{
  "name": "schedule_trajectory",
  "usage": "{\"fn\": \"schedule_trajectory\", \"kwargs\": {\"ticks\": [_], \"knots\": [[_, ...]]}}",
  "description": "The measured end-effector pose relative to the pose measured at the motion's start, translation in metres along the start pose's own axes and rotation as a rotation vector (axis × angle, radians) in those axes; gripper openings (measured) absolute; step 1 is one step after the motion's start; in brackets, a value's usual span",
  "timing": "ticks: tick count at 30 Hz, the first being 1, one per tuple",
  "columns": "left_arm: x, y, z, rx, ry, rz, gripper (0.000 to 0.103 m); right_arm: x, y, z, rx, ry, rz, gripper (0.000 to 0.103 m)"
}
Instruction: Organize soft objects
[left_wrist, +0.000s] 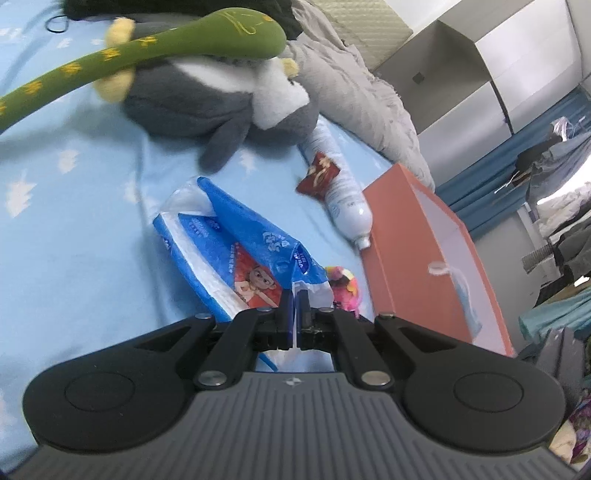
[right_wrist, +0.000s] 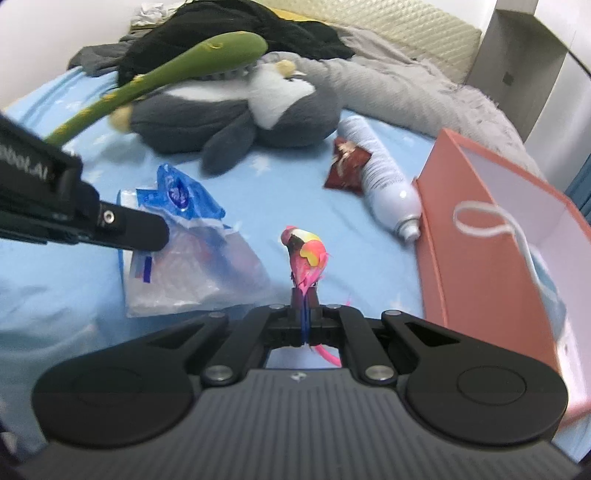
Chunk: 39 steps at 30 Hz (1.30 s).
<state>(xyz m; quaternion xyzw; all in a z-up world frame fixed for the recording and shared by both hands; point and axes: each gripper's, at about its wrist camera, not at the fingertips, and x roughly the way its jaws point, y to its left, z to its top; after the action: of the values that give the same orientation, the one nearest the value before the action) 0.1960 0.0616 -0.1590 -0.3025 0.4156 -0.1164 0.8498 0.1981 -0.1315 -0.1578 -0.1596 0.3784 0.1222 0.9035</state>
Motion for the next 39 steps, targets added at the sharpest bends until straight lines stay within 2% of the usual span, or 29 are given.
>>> {"fn": "schedule_trajectory", "kwargs": {"ticks": [5,9,12,13,14,15,16,17,18,21,25,27,30,32,33,34,35,39], "knots": [[-0.033,0.015,-0.022,-0.016,-0.004,0.039,0.002,-0.021,0.007,-0.015,0.008,0.026,0.043,0.004],[-0.054,0.025,-0.036,-0.022,-0.010,0.106,0.002,-0.031,0.012,-0.024,0.029,0.050,0.102,0.006],[-0.068,0.034,-0.041,-0.059,-0.032,0.103,0.004,-0.037,0.013,-0.027,0.057,0.070,0.152,0.009],[-0.072,0.037,-0.042,-0.076,-0.037,0.103,0.008,-0.038,0.013,-0.028,0.067,0.080,0.164,0.012],[-0.076,0.039,-0.042,-0.089,-0.042,0.097,0.011,-0.039,0.014,-0.030,0.071,0.089,0.171,0.026],[-0.080,0.041,-0.042,-0.101,-0.055,0.082,0.021,-0.041,0.014,-0.031,0.076,0.094,0.176,0.043],[-0.084,0.043,-0.042,-0.118,-0.069,0.067,0.040,-0.043,0.013,-0.033,0.085,0.090,0.186,0.049],[-0.084,0.043,-0.041,-0.129,-0.075,0.060,0.049,-0.046,0.011,-0.034,0.093,0.082,0.193,0.056],[-0.084,0.043,-0.040,-0.138,-0.084,0.056,0.054,-0.048,0.010,-0.035,0.098,0.077,0.198,0.056],[-0.081,0.043,-0.036,-0.179,-0.101,0.056,0.056,-0.046,0.007,-0.033,0.092,0.067,0.215,0.056],[-0.055,0.040,-0.030,-0.222,-0.085,0.108,0.057,-0.029,0.001,-0.024,0.070,0.080,0.242,0.056],[-0.039,0.037,-0.027,-0.215,-0.071,0.174,0.057,-0.018,0.000,-0.020,0.053,0.089,0.268,0.056],[-0.016,0.035,-0.023,-0.188,-0.053,0.271,0.056,0.006,0.000,-0.017,0.033,0.148,0.305,0.055],[-0.002,0.036,-0.020,-0.160,-0.029,0.311,0.052,0.019,0.001,-0.017,0.022,0.198,0.317,0.048],[0.004,0.036,-0.017,-0.152,-0.003,0.333,0.042,0.022,0.002,-0.018,0.016,0.211,0.316,0.046],[0.009,0.037,-0.013,-0.149,0.024,0.358,0.037,0.023,0.003,-0.015,0.000,0.221,0.318,0.042],[0.011,0.036,-0.010,-0.153,0.042,0.370,0.035,0.023,0.004,-0.012,-0.016,0.234,0.317,0.033],[0.020,0.033,0.005,-0.141,0.136,0.417,0.031,0.030,-0.004,-0.002,0.026,0.312,0.339,0.032]]}}
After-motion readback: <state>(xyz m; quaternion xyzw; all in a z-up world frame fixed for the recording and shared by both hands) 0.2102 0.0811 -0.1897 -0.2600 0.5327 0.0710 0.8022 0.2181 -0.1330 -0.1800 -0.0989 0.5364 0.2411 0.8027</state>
